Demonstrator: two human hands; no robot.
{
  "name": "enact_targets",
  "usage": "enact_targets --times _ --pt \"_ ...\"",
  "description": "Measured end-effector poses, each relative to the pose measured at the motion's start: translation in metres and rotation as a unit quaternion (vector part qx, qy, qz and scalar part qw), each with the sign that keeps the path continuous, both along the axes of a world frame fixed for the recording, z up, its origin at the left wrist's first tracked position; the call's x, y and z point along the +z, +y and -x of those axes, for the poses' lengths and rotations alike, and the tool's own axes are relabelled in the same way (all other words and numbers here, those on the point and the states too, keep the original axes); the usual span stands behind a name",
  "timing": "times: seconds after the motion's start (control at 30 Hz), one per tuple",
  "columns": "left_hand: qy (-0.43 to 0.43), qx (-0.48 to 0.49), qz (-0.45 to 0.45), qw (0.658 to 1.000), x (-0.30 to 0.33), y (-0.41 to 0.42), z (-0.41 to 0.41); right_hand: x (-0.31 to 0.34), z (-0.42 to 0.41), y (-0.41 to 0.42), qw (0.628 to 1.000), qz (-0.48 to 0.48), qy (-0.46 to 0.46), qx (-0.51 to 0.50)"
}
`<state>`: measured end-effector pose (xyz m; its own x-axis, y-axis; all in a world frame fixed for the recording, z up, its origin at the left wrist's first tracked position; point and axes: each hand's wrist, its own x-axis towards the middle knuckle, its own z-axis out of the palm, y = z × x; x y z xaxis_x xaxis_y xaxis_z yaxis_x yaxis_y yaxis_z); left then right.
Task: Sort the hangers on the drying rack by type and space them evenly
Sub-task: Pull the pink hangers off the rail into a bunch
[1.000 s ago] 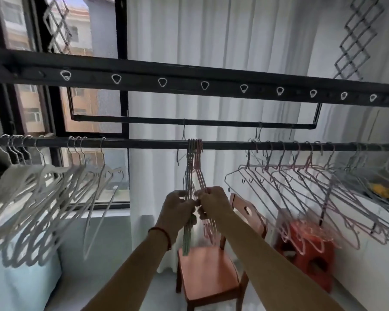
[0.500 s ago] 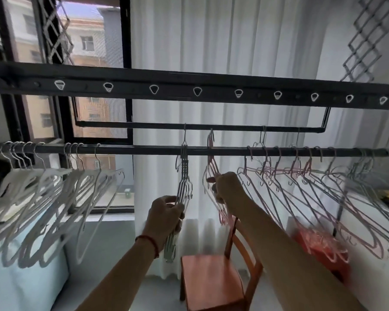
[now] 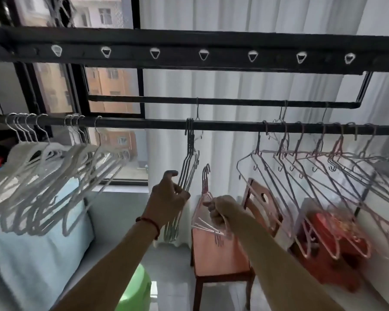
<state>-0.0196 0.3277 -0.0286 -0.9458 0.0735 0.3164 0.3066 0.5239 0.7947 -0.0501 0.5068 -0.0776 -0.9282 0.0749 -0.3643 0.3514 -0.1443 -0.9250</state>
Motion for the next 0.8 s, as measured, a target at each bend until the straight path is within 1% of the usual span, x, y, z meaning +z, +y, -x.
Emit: enact_targets --times 0.03,0.07,0.1,0.17,0.2,0.23,0.27,0.3,0.33,0.37,0.4,0.43,0.47,0.5,0.57,0.67,0.7,0.73,0.77,0.8 --pt "0.05 0.029 0.041 0.997 -0.002 0.002 -0.006 -0.011 -0.007 0.002 1.0 -0.002 -0.006 0.007" --pt "0.106 0.057 0.06 0.991 -0.003 0.003 -0.013 -0.021 -0.014 0.004 1.0 -0.003 -0.013 0.016" --pt "0.162 0.086 0.049 0.982 -0.006 0.004 -0.022 -0.031 -0.021 0.007 1.0 0.0 -0.019 0.024" --pt "0.264 0.145 -0.019 0.953 -0.016 0.002 -0.043 -0.044 -0.039 0.013 0.999 -0.001 -0.027 0.045" --pt "0.292 0.171 -0.046 0.94 -0.027 -0.002 -0.055 -0.051 -0.049 0.016 0.998 -0.011 -0.03 0.056" --pt "0.301 0.191 -0.069 0.932 -0.043 -0.008 -0.067 -0.058 -0.059 0.019 0.997 -0.029 -0.028 0.066" --pt "0.275 0.211 -0.08 0.934 -0.064 -0.015 -0.078 -0.066 -0.07 0.023 0.995 -0.048 -0.025 0.078" --pt "0.219 0.234 -0.083 0.944 -0.094 -0.022 -0.086 -0.075 -0.081 0.027 0.993 -0.068 -0.027 0.096" --pt "0.135 0.247 -0.073 0.957 -0.127 -0.029 -0.092 -0.084 -0.093 0.03 0.989 -0.082 -0.033 0.12" --pt "0.046 0.237 -0.046 0.969 -0.164 -0.036 -0.094 -0.095 -0.105 0.033 0.984 -0.091 -0.044 0.149" --pt "-0.04 0.199 0.003 0.979 -0.195 -0.042 -0.097 -0.104 -0.116 0.036 0.977 -0.096 -0.056 0.182" --pt "-0.111 0.142 0.051 0.982 -0.223 -0.046 -0.097 -0.113 -0.126 0.038 0.968 -0.103 -0.065 0.218" --pt "-0.174 0.08 0.088 0.978 -0.241 -0.05 -0.098 -0.119 -0.135 0.037 0.959 -0.113 -0.069 0.25" --pt "-0.218 0.025 0.107 0.97 -0.254 -0.053 -0.096 -0.124 -0.142 0.034 0.95 -0.122 -0.068 0.278" --pt "-0.245 -0.031 0.142 0.959 -0.265 -0.062 -0.09 -0.124 -0.155 0.022 0.935 -0.128 -0.059 0.324" --pt "-0.207 -0.067 0.217 0.952 -0.258 -0.091 -0.082 -0.119 -0.166 0.0 0.91 -0.137 -0.021 0.392" --pt "-0.197 -0.082 0.217 0.953 -0.255 -0.105 -0.079 -0.116 -0.167 -0.005 0.896 -0.158 -0.011 0.415" --pt "-0.209 -0.085 0.187 0.956 -0.246 -0.117 -0.083 -0.112 -0.168 -0.012 0.88 -0.193 0.0 0.433" --pt "-0.198 -0.104 0.169 0.96 -0.24 -0.131 -0.085 -0.108 -0.168 -0.018 0.862 -0.25 0.017 0.441" --pt "-0.207 -0.11 0.168 0.957 -0.227 -0.14 -0.093 -0.104 -0.166 -0.025 0.837 -0.324 0.045 0.439"
